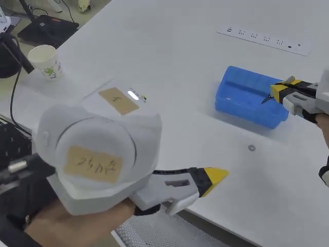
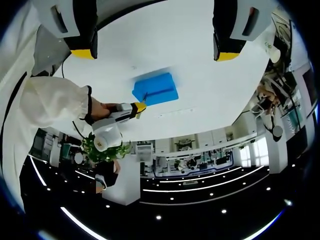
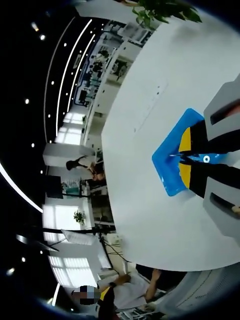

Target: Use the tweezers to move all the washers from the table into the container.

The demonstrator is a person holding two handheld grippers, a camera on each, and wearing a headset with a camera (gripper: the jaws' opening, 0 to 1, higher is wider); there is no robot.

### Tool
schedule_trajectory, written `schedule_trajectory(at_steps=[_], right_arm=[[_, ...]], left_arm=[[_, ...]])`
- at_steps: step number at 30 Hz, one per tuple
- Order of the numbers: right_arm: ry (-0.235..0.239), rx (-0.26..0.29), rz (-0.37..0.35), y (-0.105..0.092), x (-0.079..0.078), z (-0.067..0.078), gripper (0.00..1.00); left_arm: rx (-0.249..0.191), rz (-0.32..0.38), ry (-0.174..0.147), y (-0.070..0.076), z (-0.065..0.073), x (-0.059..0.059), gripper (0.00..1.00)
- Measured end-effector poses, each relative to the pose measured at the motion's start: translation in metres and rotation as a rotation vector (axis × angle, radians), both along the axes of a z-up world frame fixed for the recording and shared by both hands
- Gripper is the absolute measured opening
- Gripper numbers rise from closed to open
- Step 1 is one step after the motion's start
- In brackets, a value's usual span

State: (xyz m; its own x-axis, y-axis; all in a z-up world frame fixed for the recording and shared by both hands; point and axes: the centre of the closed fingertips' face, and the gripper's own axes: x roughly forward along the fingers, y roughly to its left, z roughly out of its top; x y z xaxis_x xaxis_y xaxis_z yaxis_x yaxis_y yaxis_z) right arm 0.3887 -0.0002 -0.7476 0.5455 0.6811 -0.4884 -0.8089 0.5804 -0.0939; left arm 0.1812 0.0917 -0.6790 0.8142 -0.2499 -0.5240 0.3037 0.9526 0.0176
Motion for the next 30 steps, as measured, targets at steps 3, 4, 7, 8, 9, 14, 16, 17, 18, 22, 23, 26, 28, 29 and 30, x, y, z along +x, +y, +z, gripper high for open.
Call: schedule_trajectory(at_steps=[3,4,7,8,9,14,16,17,18,22,23,26,28,29,30], right_arm=[[-0.018,-0.013,0.009,-0.001,-0.005,0.003,0.01],[-0.021,-0.011,0.008,-0.002,-0.007,0.004,0.01],[-0.008,0.004,0.005,-0.003,-0.011,0.003,0.01],[-0.002,0.007,0.005,-0.003,-0.013,0.002,0.01],[0.009,0.01,0.005,-0.003,-0.016,0.0,0.01],[0.018,-0.012,0.011,-0.005,-0.027,-0.013,0.01],[0.034,-0.018,0.012,-0.006,-0.032,-0.019,0.01],[0.042,-0.021,0.012,-0.007,-0.035,-0.022,0.01],[0.047,-0.023,0.012,-0.007,-0.036,-0.024,0.01],[0.064,-0.036,0.012,-0.01,-0.042,-0.031,0.01],[0.067,-0.036,0.012,-0.01,-0.042,-0.032,0.01],[0.074,-0.036,0.011,-0.011,-0.043,-0.033,0.01],[0.076,-0.036,0.01,-0.012,-0.043,-0.033,0.01],[0.078,-0.034,0.009,-0.012,-0.043,-0.033,0.01],[0.08,-0.032,0.01,-0.012,-0.043,-0.033,0.01]], left_arm=[[0.001,0.0,-0.001,0.0,0.0,0.001,0.98],[0.0,-0.001,0.0,0.0,-0.001,0.001,0.98],[0.002,-0.002,0.0,0.0,-0.002,0.001,0.98],[0.002,-0.002,-0.001,0.0,-0.001,0.002,0.98],[0.0,0.0,-0.002,0.0,-0.001,0.002,0.98],[-0.004,0.003,-0.008,0.001,0.0,0.004,0.98],[-0.004,0.002,-0.009,0.001,0.0,0.004,0.98],[-0.003,0.002,-0.008,0.001,-0.001,0.004,0.98],[-0.004,0.002,-0.008,0.001,-0.001,0.004,0.98],[0.001,0.0,-0.011,0.002,0.0,0.004,0.98],[0.0,0.001,-0.013,0.002,0.001,0.004,0.98],[0.001,0.002,-0.016,0.003,0.002,0.004,0.98],[0.001,0.002,-0.017,0.002,0.002,0.004,0.98],[-0.001,0.002,-0.017,0.002,0.002,0.004,0.98],[-0.002,0.002,-0.017,0.002,0.002,0.004,0.98]])
